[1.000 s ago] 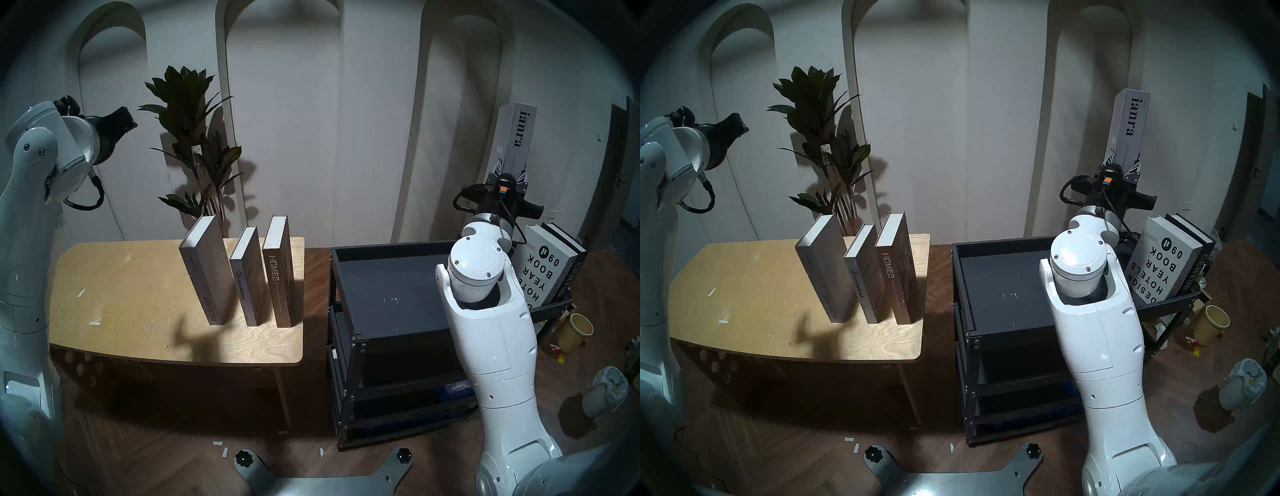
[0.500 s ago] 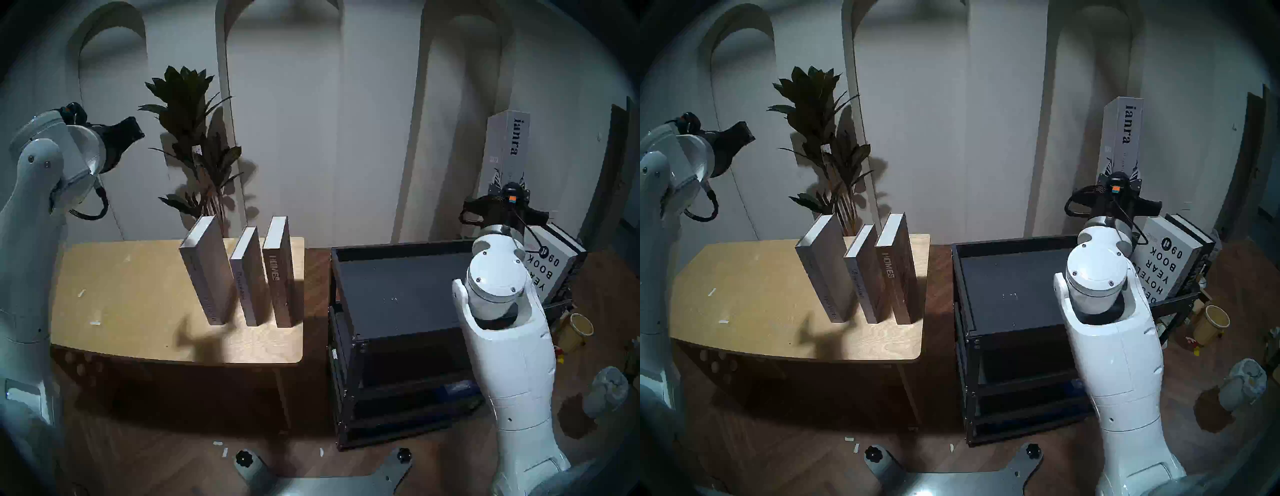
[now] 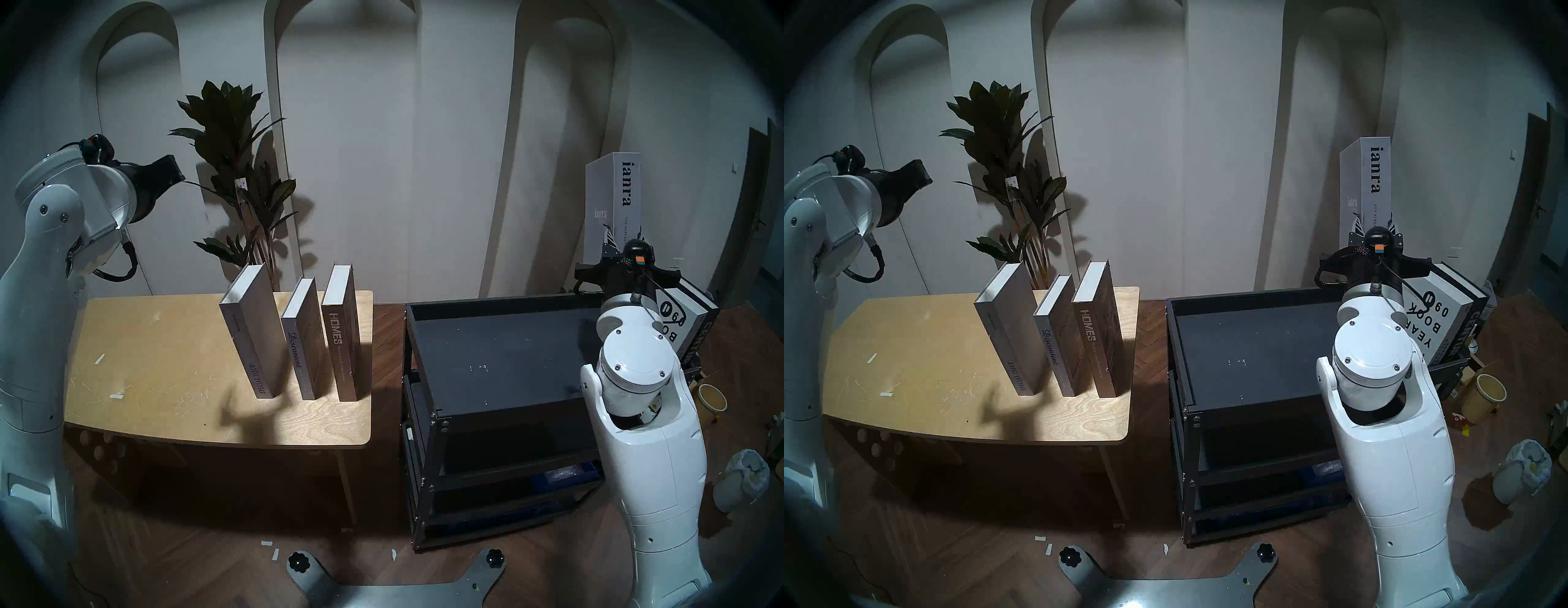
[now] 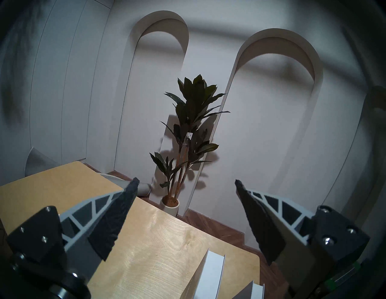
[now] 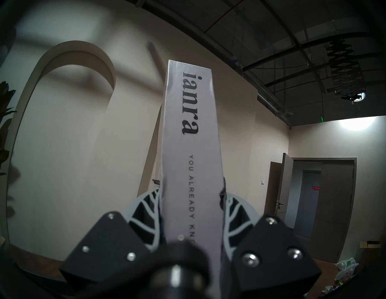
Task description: Move the books from the display table onto the shelf, standing them upright with spines facing out and tallest at one end
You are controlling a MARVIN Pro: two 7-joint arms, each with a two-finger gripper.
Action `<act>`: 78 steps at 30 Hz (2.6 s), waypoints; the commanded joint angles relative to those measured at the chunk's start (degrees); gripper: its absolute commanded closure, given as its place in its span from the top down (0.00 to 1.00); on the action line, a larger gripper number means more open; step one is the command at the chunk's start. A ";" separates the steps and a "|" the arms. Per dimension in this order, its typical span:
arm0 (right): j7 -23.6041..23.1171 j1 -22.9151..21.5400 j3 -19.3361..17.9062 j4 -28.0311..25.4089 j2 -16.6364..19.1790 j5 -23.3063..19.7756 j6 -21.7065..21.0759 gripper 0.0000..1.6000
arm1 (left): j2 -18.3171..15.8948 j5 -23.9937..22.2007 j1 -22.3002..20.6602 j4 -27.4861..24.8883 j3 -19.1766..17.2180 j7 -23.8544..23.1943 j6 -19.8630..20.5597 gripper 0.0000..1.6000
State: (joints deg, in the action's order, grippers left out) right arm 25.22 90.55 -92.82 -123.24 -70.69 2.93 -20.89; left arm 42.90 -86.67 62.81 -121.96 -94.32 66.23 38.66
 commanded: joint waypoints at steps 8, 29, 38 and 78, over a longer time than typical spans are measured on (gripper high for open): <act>-5.30 8.91 -7.74 -9.94 3.50 -3.14 -1.56 0.00 | -0.42 2.20 2.27 -3.01 -0.36 1.31 -0.94 1.00; -6.45 16.98 -20.18 -12.91 -10.47 -27.30 -0.57 0.00 | -0.51 11.10 8.74 -7.46 -0.76 6.22 -5.71 1.00; -11.51 9.73 -19.66 -12.46 -5.77 -39.03 -2.34 0.00 | 0.26 16.49 10.77 -8.60 0.77 8.50 -9.55 1.00; -37.28 9.17 -27.77 12.85 3.69 -19.93 18.53 0.00 | -2.70 34.46 16.50 -4.31 5.67 6.95 -24.03 1.00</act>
State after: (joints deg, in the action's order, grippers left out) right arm -11.19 102.77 -120.56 -111.79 -67.01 -18.41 -7.97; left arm 43.72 -56.07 78.19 -126.63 -87.64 75.99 16.33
